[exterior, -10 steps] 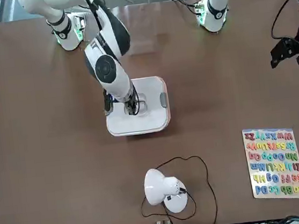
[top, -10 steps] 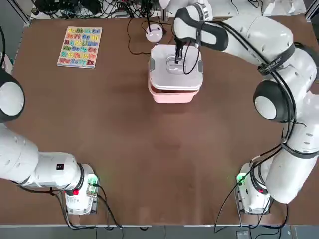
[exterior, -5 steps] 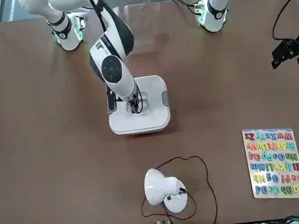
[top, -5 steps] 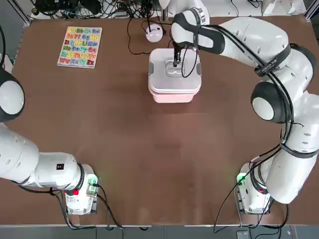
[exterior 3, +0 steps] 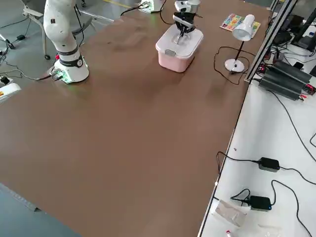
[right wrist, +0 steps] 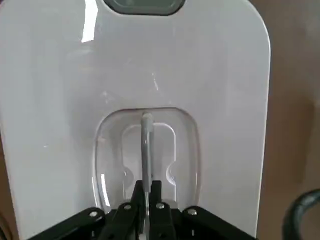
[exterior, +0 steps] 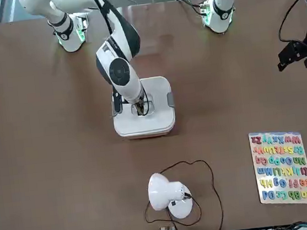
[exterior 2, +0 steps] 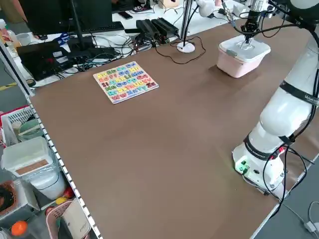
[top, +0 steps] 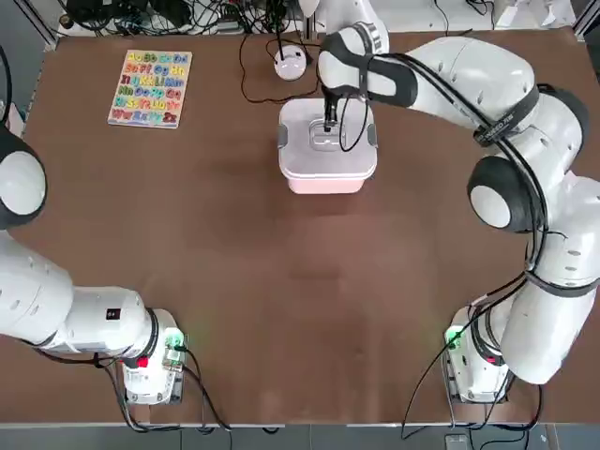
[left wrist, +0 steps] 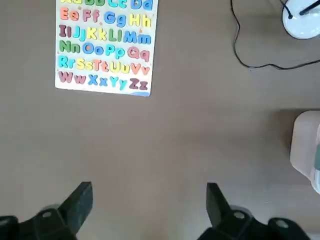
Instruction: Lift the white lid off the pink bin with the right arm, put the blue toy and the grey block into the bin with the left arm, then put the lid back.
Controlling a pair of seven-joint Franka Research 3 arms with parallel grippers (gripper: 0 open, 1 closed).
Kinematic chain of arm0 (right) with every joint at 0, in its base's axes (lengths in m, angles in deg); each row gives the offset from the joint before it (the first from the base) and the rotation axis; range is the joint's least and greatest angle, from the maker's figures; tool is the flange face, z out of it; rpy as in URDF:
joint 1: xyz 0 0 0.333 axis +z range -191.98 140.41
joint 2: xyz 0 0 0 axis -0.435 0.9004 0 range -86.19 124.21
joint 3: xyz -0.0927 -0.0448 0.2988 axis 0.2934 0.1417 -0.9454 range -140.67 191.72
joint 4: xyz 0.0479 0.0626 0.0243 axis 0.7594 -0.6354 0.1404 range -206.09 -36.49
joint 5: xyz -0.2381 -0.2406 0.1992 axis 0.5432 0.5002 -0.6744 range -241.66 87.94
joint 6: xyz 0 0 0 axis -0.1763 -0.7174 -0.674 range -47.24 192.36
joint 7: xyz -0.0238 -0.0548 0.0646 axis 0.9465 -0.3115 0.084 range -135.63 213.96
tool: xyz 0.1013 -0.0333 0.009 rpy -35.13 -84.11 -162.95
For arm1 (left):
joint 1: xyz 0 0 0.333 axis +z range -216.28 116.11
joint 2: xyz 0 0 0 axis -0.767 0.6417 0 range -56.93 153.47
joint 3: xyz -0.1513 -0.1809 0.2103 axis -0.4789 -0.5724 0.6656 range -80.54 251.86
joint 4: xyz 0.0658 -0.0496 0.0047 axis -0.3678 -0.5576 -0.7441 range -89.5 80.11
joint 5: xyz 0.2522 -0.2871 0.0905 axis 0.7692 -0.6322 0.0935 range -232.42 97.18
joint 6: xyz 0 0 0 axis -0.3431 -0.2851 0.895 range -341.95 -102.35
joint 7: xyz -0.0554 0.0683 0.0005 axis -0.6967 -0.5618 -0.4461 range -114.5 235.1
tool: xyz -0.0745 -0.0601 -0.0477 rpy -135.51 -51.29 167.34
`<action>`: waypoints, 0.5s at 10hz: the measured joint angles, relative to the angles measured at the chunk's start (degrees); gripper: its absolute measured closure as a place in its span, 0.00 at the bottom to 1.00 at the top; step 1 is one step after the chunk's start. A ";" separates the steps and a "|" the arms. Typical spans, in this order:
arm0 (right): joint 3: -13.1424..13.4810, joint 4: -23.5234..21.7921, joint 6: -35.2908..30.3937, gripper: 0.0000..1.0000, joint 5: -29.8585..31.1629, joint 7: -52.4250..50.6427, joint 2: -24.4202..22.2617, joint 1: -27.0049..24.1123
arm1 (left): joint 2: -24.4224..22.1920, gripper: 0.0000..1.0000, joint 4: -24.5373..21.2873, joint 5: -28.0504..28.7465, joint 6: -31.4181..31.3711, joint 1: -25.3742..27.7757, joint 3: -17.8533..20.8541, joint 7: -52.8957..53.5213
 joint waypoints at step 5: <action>0.02 0.02 0.05 0.93 0.00 0.96 0.07 0.00 | 0.90 0.00 -0.06 0.00 -0.07 -0.21 -0.01 -0.10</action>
